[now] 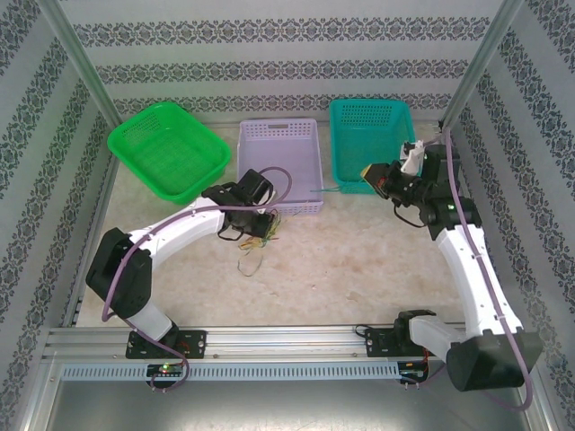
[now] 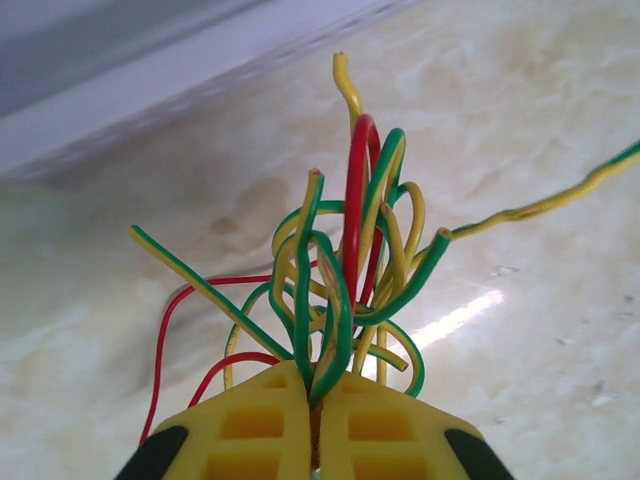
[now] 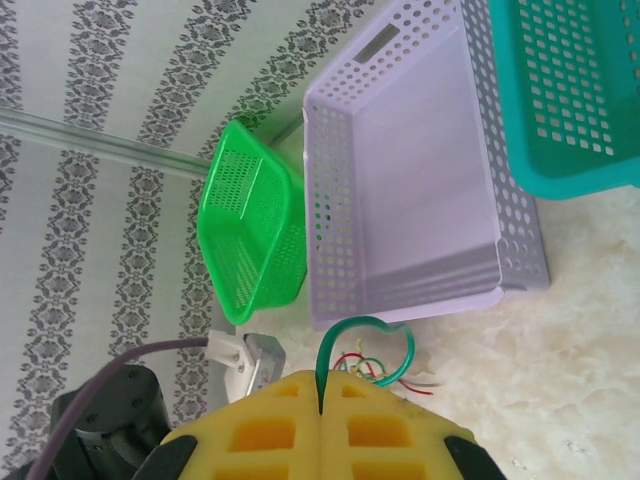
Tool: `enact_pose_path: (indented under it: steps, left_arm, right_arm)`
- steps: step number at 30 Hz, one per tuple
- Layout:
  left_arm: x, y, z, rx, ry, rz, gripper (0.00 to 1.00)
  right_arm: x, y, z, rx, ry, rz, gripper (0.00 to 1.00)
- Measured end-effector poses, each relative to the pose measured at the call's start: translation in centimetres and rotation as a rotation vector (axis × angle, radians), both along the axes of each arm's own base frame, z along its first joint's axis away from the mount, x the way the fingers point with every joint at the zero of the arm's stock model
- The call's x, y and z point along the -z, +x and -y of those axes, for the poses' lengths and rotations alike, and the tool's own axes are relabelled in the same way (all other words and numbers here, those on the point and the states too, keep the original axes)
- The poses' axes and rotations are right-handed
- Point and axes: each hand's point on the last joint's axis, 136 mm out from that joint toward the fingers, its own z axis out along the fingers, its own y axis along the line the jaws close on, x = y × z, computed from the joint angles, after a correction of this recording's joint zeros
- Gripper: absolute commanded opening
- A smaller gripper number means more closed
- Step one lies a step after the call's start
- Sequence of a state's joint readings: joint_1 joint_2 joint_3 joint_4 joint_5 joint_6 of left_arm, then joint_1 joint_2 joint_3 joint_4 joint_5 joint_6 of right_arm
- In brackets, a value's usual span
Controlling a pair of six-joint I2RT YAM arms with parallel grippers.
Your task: Untangle the cables
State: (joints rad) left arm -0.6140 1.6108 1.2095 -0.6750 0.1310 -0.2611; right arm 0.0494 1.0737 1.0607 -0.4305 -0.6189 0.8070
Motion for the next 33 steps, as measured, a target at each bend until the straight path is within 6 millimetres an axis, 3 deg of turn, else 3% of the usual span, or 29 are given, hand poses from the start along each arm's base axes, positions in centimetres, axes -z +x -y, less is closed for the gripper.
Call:
enact_pose_path:
  steps: [3,6,8,11,15,18,25,33]
  left_arm:
    - [-0.2,-0.1,-0.7,-0.02,0.036,-0.006,0.5]
    - [-1.6,0.5,-0.6,-0.059,0.023,0.01,0.62]
    - [-3.7,1.7,0.0,-0.095,-0.016,0.049,0.65]
    - [-8.4,3.8,1.6,-0.161,-0.138,0.112,0.64]
    - [-15.4,6.2,4.3,-0.302,-0.434,0.099,0.62]
    - [-18.2,7.7,6.5,-0.445,-0.663,-0.008,0.62]
    - [-17.1,8.6,9.5,-0.756,-0.928,-0.349,0.6]
    - [-15.4,7.2,11.5,-0.91,-1.004,-0.581,0.53]
  right_arm:
    - [1.0,-0.7,-0.8,-0.041,-0.061,0.045,0.0]
    - [2.5,-1.5,-2.1,-0.11,-0.125,0.092,0.0]
    - [3.2,-1.9,-2.9,-0.151,-0.171,0.144,0.0]
    - [3.4,-2.0,-3.9,-0.204,-0.229,0.246,0.0]
    - [2.6,-1.7,-5.3,-0.265,-0.298,0.398,0.0]
    - [1.8,-1.4,-6.7,-0.309,-0.359,0.509,0.0]
    - [1.8,-2.0,-9.7,-0.393,-0.494,0.677,0.0]
    - [2.7,-2.9,-11.6,-0.432,-0.609,0.772,0.0]
